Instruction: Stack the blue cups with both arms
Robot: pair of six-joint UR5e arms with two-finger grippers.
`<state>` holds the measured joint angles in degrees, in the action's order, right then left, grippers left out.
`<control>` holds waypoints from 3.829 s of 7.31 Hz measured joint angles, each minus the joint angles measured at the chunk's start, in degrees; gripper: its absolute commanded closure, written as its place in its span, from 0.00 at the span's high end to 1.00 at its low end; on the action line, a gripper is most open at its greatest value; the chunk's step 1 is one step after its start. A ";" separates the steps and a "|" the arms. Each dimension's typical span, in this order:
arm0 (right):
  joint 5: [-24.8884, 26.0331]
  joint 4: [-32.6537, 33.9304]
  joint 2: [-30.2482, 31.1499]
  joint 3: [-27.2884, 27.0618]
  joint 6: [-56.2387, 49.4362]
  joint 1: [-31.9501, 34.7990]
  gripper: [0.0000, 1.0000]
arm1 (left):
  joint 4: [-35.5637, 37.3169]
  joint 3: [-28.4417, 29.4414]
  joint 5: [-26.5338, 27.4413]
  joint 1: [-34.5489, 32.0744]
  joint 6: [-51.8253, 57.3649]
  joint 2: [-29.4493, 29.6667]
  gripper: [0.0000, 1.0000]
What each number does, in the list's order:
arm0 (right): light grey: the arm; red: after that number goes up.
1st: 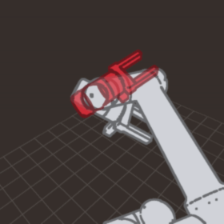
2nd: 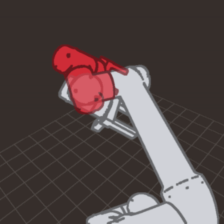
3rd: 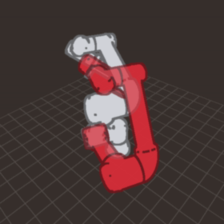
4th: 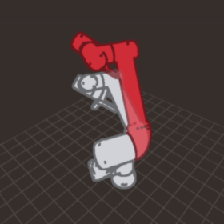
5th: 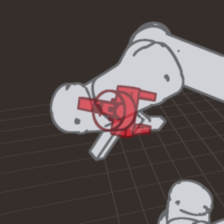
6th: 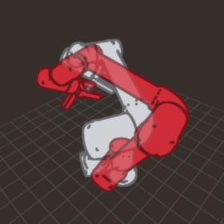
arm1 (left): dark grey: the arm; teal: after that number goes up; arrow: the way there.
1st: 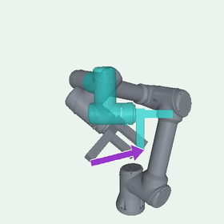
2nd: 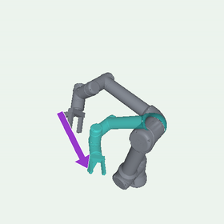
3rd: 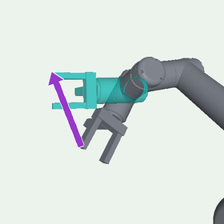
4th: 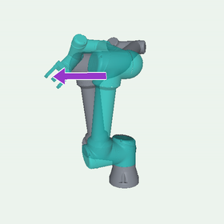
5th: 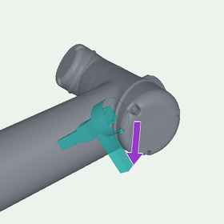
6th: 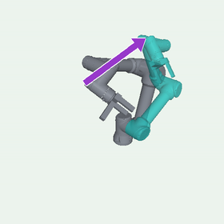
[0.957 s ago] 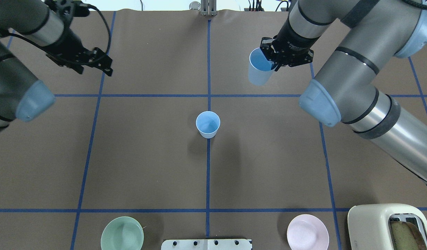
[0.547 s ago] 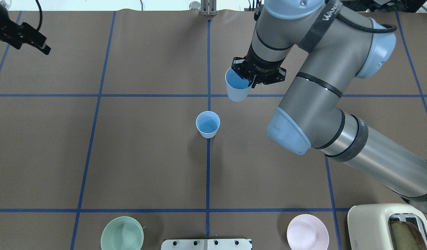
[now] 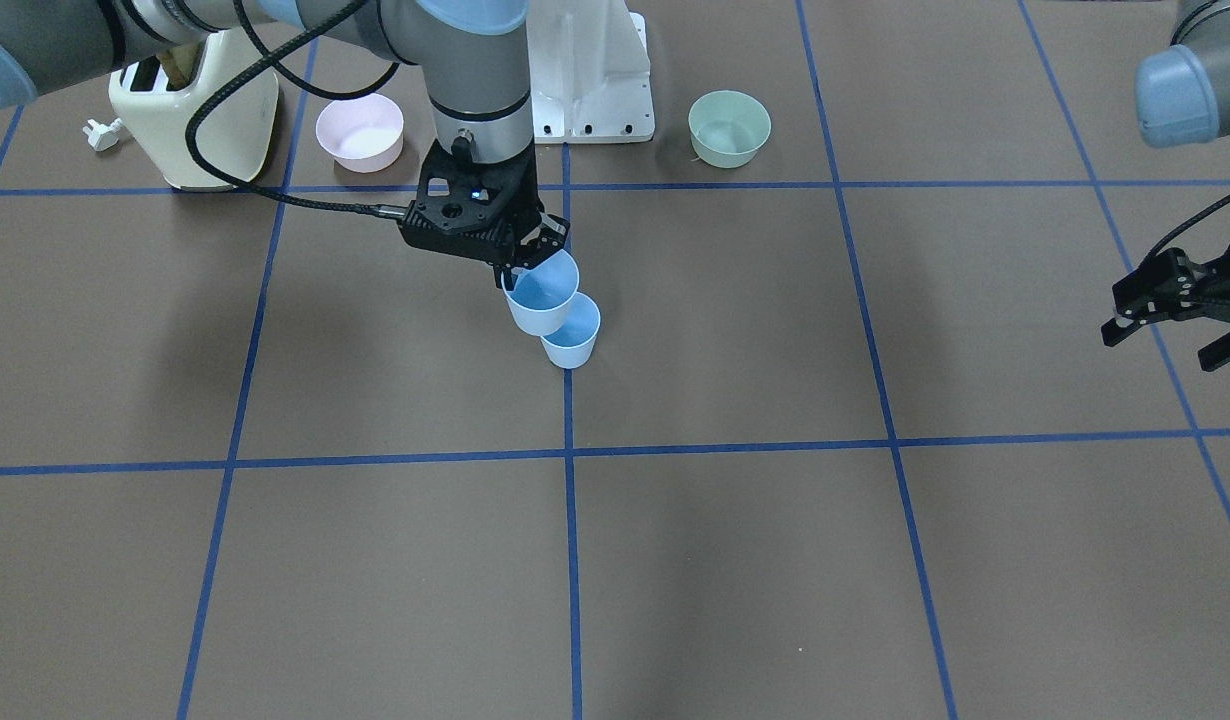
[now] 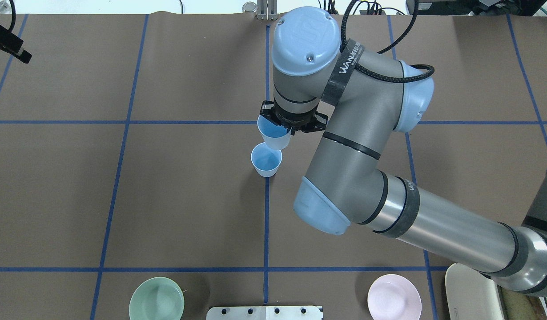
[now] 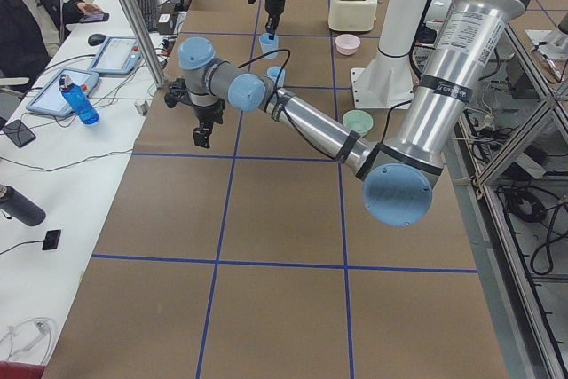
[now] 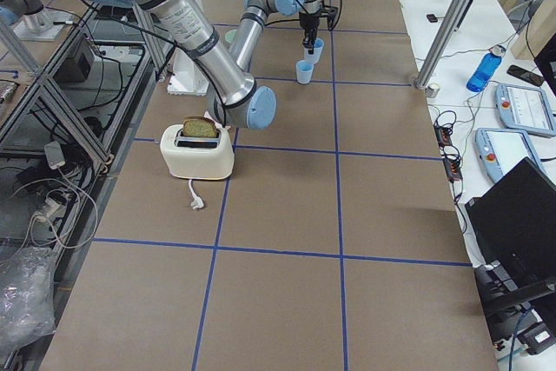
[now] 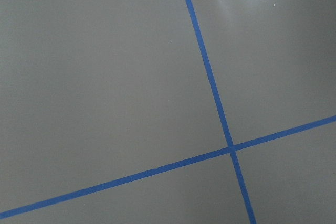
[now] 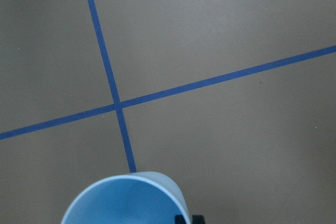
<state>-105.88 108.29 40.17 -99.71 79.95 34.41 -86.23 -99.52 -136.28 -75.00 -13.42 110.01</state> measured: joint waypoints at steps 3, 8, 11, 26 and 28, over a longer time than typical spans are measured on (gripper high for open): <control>1.21 -2.37 -1.47 4.68 0.16 -1.79 0.00 | -0.05 -0.19 -0.03 -0.06 0.06 -0.38 0.98; 1.81 -4.06 -1.12 5.75 0.46 -2.97 0.00 | 0.15 -0.24 -0.04 0.01 0.06 -0.41 0.98; 2.47 -5.26 -0.03 5.33 0.43 -3.03 1.00 | 0.24 -0.08 -0.04 0.13 0.00 -0.41 0.98; -24.12 -11.15 32.40 7.15 -66.83 47.93 1.00 | -0.48 10.60 -3.42 -13.96 21.08 -3.71 0.98; -26.13 -13.82 36.55 8.03 -68.65 49.16 1.00 | -1.12 10.92 -3.40 -15.98 22.10 -5.28 0.98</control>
<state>-132.01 94.47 76.73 -91.67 11.30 83.57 -87.35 -88.60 -139.68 -90.98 8.68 104.73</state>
